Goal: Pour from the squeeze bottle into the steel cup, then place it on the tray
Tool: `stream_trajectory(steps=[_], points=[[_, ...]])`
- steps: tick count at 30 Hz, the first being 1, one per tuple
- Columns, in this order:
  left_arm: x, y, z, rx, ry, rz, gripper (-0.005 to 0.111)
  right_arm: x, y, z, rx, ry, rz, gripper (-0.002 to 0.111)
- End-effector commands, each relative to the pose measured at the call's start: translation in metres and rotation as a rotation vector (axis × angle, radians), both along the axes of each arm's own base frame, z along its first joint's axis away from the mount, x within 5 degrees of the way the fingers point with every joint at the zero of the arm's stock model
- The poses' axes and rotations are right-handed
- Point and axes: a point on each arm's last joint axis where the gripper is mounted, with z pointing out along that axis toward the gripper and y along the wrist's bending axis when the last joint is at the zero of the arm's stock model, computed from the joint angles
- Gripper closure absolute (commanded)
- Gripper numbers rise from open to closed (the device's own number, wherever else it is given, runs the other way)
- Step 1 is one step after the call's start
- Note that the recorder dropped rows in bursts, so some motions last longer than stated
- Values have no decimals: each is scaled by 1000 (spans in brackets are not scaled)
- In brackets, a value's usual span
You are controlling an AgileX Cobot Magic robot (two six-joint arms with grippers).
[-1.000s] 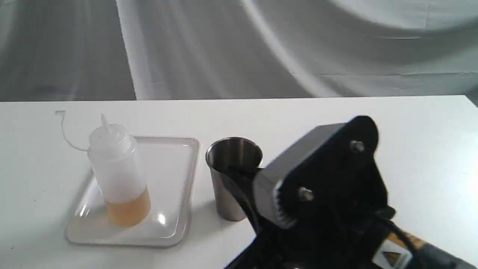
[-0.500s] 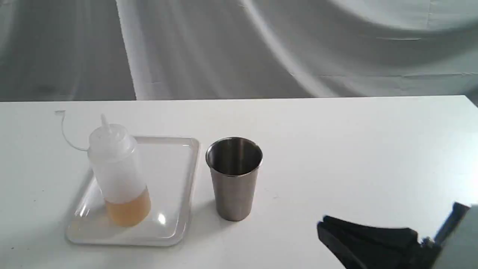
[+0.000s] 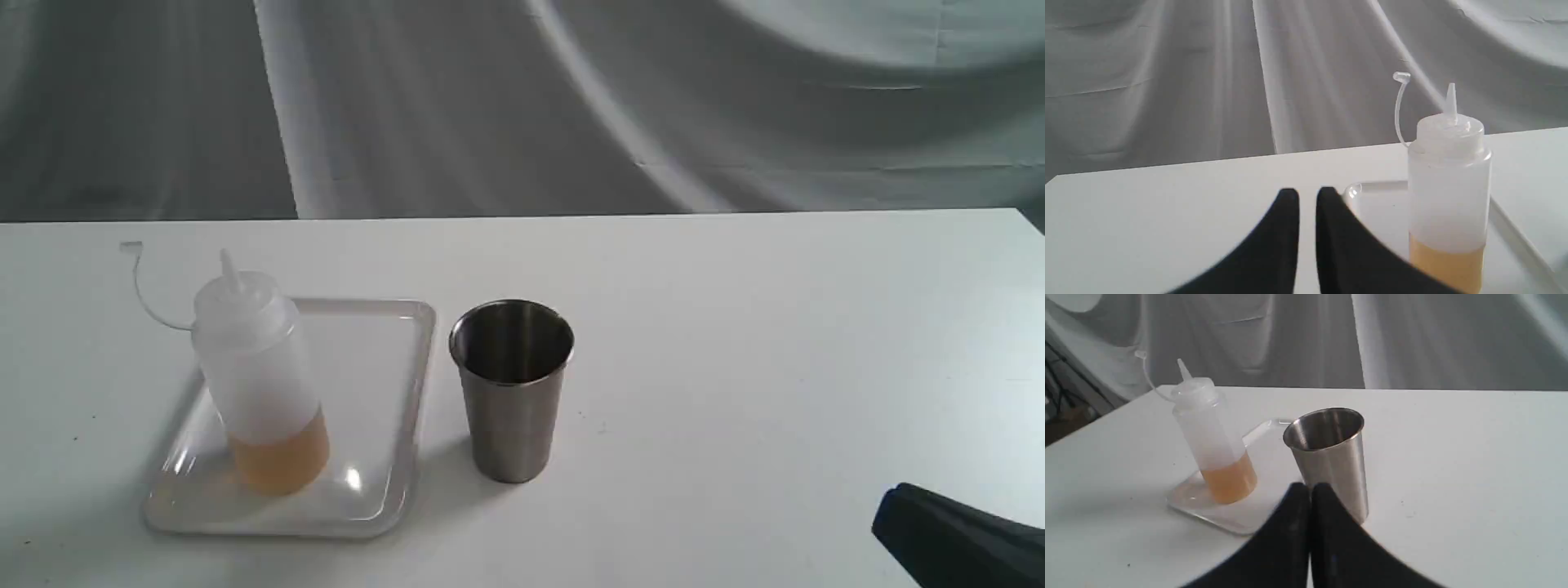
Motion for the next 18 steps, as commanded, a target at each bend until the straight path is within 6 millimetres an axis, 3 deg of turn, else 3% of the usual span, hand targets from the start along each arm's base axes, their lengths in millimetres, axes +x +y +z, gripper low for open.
stream_trajectory(steps=[1,8,18], points=[[0,0,-1,-2,-2,-5,98,-5,5,-4,-107,-16,99,108],[0,0,-1,-4,-2,-5,98,-7,7,-8,-75,51,118,108],[0,0,-1,-2,-2,-5,98,-17,17,-14,-87,120,274,108]])
